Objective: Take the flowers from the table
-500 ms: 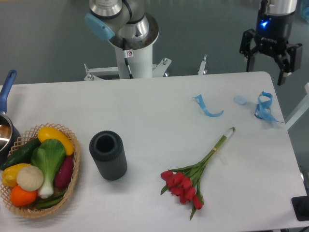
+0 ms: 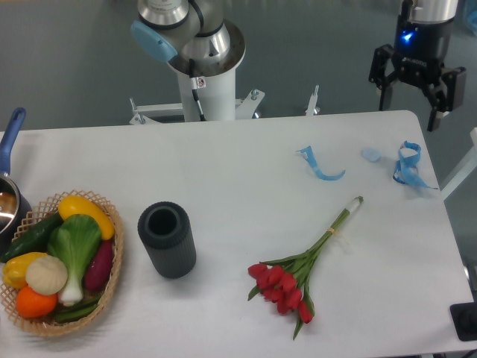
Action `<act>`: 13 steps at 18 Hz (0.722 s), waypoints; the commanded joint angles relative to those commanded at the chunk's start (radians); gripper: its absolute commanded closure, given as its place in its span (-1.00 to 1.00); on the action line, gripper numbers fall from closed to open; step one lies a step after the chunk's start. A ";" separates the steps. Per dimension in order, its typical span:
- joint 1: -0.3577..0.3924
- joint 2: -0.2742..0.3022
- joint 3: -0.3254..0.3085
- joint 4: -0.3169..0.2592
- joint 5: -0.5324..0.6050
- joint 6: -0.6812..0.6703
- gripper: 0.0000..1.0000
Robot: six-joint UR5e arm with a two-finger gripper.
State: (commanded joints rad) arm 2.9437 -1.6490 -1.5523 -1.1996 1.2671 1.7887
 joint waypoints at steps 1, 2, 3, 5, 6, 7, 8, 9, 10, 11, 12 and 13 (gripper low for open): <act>-0.002 0.000 -0.002 -0.002 0.000 -0.027 -1.00; -0.002 0.000 -0.005 0.000 0.000 -0.063 -1.00; -0.003 -0.003 -0.011 0.002 -0.002 -0.086 -1.00; -0.018 -0.014 -0.009 0.000 -0.003 -0.107 -1.00; -0.026 -0.020 -0.009 0.000 -0.002 -0.123 -1.00; -0.031 -0.029 -0.012 0.000 -0.002 -0.136 -1.00; -0.037 -0.038 -0.012 0.002 0.000 -0.143 -1.00; -0.047 -0.050 -0.012 0.002 0.000 -0.144 -1.00; -0.055 -0.067 -0.009 0.006 0.000 -0.144 -1.00; -0.067 -0.084 -0.008 0.018 0.000 -0.153 -1.00; -0.083 -0.107 -0.005 0.028 0.000 -0.179 -1.00; -0.104 -0.129 -0.008 0.034 0.000 -0.199 -1.00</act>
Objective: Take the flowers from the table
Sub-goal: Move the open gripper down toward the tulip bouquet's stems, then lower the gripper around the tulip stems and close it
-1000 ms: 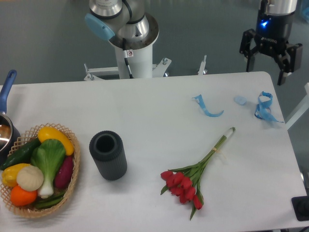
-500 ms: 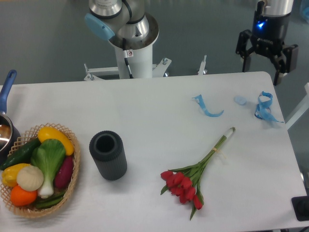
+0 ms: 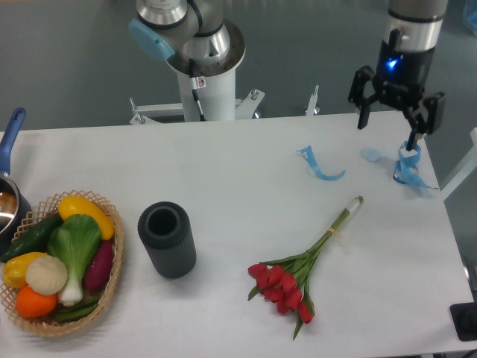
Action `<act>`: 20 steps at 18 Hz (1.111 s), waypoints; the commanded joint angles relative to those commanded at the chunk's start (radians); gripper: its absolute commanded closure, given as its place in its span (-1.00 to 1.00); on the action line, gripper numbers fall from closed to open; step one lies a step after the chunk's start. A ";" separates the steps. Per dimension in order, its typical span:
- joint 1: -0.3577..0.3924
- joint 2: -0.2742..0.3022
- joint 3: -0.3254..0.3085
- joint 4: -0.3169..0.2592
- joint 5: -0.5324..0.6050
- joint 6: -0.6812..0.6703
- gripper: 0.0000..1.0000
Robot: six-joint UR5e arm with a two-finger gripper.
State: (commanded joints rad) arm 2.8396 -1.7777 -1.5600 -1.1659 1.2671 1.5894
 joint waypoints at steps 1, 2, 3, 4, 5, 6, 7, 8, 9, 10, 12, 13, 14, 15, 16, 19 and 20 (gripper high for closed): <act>-0.020 -0.017 0.000 0.006 -0.002 -0.008 -1.00; -0.029 -0.034 0.006 0.024 0.000 -0.015 -1.00; -0.032 -0.046 0.002 0.032 -0.002 -0.031 -1.00; -0.045 -0.055 -0.002 0.040 -0.003 -0.058 -1.00; -0.060 -0.077 0.005 0.054 -0.002 -0.086 -1.00; -0.071 -0.097 0.006 0.075 -0.002 -0.101 -1.00; -0.084 -0.118 0.006 0.096 0.000 -0.106 -1.00; -0.101 -0.140 0.003 0.109 0.002 -0.108 -1.00; -0.108 -0.155 0.003 0.110 0.002 -0.108 -1.00; -0.111 -0.170 0.002 0.114 0.002 -0.106 -1.00; -0.114 -0.192 0.005 0.117 0.002 -0.105 -1.00; -0.120 -0.207 0.005 0.117 0.003 -0.105 -1.00; -0.123 -0.222 0.003 0.115 0.003 -0.103 -1.00; -0.124 -0.233 -0.002 0.117 0.003 -0.100 -1.00; -0.124 -0.249 0.003 0.115 0.003 -0.098 -1.00; -0.137 -0.299 -0.005 0.118 0.090 -0.094 -1.00; -0.149 -0.316 -0.002 0.118 0.116 -0.094 -1.00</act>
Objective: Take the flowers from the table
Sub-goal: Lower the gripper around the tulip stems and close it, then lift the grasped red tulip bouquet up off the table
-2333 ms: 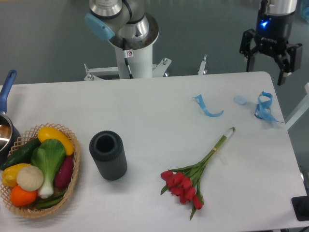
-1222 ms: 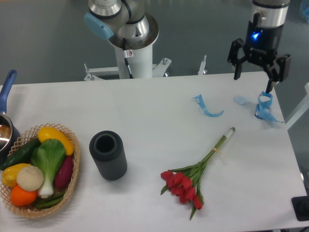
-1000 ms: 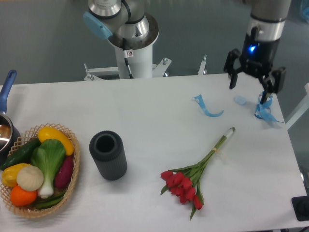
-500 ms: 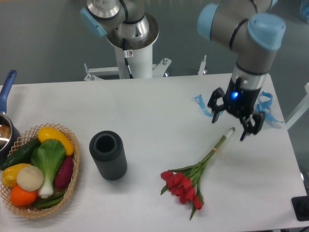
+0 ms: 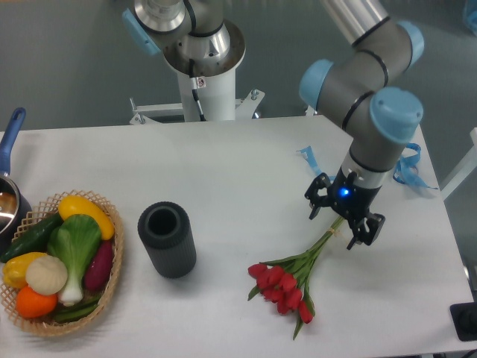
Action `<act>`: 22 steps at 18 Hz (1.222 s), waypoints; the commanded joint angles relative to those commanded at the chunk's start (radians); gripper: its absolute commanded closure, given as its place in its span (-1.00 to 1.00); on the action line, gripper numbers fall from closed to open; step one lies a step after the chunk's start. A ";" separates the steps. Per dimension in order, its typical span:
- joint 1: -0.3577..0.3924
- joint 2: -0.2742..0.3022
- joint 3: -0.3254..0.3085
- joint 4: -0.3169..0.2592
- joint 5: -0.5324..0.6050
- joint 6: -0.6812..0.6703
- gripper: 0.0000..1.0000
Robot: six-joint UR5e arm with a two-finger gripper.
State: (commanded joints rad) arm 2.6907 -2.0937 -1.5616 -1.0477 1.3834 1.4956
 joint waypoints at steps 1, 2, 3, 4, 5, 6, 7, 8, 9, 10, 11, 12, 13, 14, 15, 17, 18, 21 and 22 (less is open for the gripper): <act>-0.006 -0.020 0.003 0.006 0.008 -0.005 -1.00; -0.006 -0.029 0.002 0.018 0.008 -0.002 -1.00; -0.008 -0.031 -0.001 0.029 0.008 -0.002 -1.00; -0.008 -0.035 -0.006 0.032 0.008 -0.006 -1.00; -0.009 -0.048 -0.006 0.034 0.008 -0.008 -1.00; -0.009 -0.052 -0.008 0.035 0.008 -0.009 -1.00; -0.009 -0.052 -0.006 0.031 0.006 -0.012 -1.00; -0.009 -0.055 -0.006 0.032 0.008 -0.011 -1.00; -0.011 -0.063 -0.008 0.040 0.008 -0.011 -1.00; -0.011 -0.065 -0.008 0.047 0.008 -0.011 -1.00; -0.015 -0.066 -0.014 0.060 0.009 -0.012 -0.98; -0.022 -0.066 -0.015 0.064 0.009 -0.012 -0.90; -0.023 -0.068 -0.014 0.074 0.009 -0.012 -0.76; -0.025 -0.071 -0.015 0.086 0.009 -0.015 -0.54; -0.026 -0.074 -0.023 0.103 0.009 -0.015 -0.36; -0.026 -0.072 -0.037 0.132 0.009 -0.015 -0.02; -0.025 -0.071 -0.040 0.135 0.009 -0.015 0.13; -0.025 -0.069 -0.043 0.138 0.009 -0.020 0.30; -0.025 -0.068 -0.043 0.138 0.009 -0.021 0.40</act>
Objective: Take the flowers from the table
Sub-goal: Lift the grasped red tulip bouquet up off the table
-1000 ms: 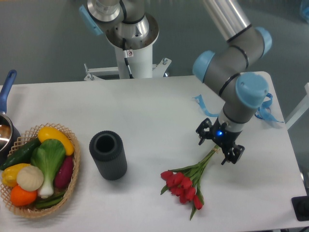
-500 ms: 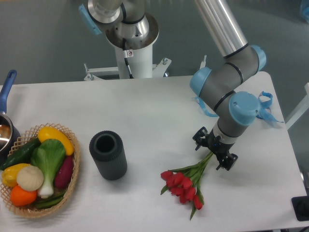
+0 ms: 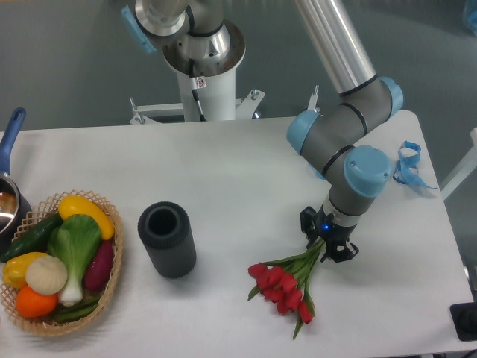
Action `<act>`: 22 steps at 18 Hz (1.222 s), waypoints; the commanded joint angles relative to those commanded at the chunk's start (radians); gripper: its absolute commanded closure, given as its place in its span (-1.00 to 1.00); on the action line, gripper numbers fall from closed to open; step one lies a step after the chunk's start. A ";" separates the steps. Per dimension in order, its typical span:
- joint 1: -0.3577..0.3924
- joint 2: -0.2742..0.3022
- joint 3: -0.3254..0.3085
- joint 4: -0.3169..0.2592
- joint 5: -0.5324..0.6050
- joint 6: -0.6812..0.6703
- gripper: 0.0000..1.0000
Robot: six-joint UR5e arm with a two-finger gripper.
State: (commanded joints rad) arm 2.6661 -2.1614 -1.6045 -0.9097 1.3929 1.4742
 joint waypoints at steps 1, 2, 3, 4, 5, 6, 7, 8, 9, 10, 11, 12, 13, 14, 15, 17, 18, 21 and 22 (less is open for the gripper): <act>0.000 0.000 0.000 -0.002 0.000 -0.003 0.49; 0.000 0.003 0.000 -0.002 0.000 -0.006 0.61; 0.000 0.005 0.000 -0.002 0.000 -0.008 0.66; 0.000 0.006 0.000 -0.002 0.000 -0.015 0.74; 0.002 0.006 0.000 -0.002 0.000 -0.026 0.75; 0.002 0.009 0.003 -0.002 0.000 -0.031 0.82; 0.002 0.017 0.006 -0.002 -0.003 -0.032 0.82; 0.003 0.029 0.006 -0.002 -0.009 -0.046 0.82; 0.005 0.052 0.006 -0.003 -0.015 -0.072 0.82; 0.002 0.090 0.005 -0.005 -0.026 -0.104 0.82; -0.002 0.119 0.003 -0.008 -0.050 -0.130 0.82; -0.002 0.149 0.003 -0.011 -0.098 -0.171 0.82; 0.006 0.187 0.000 -0.014 -0.212 -0.252 0.82; 0.012 0.204 -0.006 -0.014 -0.282 -0.290 0.82; 0.012 0.230 -0.018 -0.014 -0.332 -0.305 0.81; 0.012 0.285 -0.044 -0.005 -0.382 -0.310 0.80; 0.014 0.310 -0.051 -0.005 -0.399 -0.314 0.79; 0.011 0.382 -0.051 -0.002 -0.512 -0.386 0.79; 0.012 0.393 -0.051 0.000 -0.559 -0.396 0.80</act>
State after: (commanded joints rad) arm 2.6783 -1.7688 -1.6552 -0.9097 0.8334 1.0785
